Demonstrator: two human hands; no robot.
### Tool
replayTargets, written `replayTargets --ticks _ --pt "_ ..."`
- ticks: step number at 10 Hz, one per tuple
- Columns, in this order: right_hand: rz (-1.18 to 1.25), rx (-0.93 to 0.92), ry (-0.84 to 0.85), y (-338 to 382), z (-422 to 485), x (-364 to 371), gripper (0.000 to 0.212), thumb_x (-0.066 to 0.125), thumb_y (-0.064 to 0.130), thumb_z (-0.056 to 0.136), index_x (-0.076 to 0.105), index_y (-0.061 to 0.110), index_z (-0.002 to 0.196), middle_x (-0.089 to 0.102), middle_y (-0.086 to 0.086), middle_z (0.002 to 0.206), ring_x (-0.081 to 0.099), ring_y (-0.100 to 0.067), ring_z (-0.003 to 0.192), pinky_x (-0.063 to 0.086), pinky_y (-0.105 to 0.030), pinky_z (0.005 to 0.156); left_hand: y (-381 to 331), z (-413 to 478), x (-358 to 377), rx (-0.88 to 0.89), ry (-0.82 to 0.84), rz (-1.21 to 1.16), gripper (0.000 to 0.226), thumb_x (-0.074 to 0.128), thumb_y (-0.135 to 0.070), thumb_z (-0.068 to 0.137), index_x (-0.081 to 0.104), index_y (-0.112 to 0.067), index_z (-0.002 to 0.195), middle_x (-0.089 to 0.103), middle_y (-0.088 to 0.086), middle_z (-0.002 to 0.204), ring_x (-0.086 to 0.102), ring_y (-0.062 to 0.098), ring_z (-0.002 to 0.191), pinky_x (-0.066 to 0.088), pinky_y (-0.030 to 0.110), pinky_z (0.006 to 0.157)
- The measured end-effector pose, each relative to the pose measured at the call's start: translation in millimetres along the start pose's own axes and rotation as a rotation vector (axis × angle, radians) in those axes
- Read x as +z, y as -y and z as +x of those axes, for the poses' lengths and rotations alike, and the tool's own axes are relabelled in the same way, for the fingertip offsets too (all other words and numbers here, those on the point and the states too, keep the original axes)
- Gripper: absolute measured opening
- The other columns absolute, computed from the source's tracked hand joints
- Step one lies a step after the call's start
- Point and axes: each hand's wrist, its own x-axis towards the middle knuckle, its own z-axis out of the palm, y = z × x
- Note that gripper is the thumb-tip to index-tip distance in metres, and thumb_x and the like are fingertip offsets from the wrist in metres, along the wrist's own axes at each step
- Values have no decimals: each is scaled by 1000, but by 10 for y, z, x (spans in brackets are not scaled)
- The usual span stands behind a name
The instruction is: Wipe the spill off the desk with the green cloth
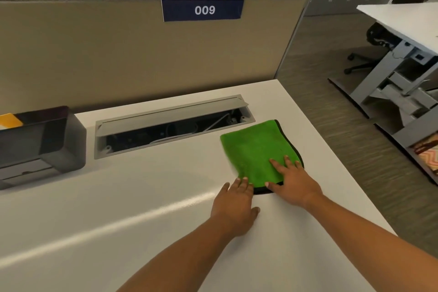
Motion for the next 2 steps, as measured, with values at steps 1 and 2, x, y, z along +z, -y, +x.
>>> replayTargets --ticks 1,2 --pt "-46 9 33 67 -67 -102 86 56 65 90 12 36 159 6 -8 170 9 -38 154 25 -55 121 74 -156 -37 21 -16 -7 72 39 -48 95 13 -15 153 9 5 163 2 21 150 6 41 120" --pt "-62 -4 -14 192 -264 -85 84 59 58 92 21 24 159 21 -9 167 27 -33 150 35 -50 117 275 -441 4 -8 -63 -12 72 36 -49 96 10 -15 154 6 4 164 -4 20 150 2 39 120"
